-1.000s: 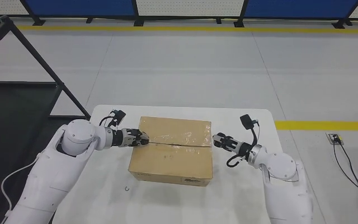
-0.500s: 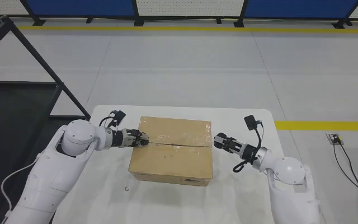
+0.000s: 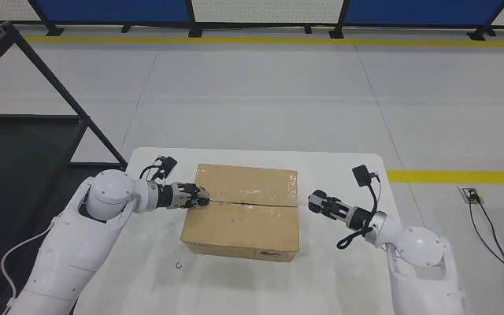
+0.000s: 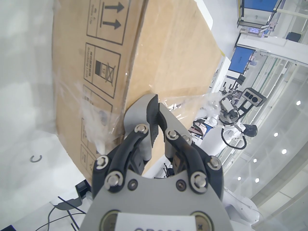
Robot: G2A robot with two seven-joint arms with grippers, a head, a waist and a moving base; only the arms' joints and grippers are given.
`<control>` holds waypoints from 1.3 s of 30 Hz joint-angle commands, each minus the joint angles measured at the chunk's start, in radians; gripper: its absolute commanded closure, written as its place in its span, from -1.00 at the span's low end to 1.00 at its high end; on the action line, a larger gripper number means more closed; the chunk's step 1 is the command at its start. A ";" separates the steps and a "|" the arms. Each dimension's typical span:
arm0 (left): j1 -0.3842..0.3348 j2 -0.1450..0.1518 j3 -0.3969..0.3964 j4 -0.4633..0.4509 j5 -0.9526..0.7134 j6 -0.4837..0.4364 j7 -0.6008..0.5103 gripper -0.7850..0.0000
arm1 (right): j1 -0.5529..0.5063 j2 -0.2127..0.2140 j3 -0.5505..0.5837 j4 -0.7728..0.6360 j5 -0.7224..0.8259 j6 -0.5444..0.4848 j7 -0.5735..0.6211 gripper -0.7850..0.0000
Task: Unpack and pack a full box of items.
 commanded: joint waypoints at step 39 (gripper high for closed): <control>0.008 0.000 -0.001 -0.016 0.015 0.016 0.002 1.00 | 0.048 0.102 -0.039 0.275 0.165 -0.125 -0.038 -1.00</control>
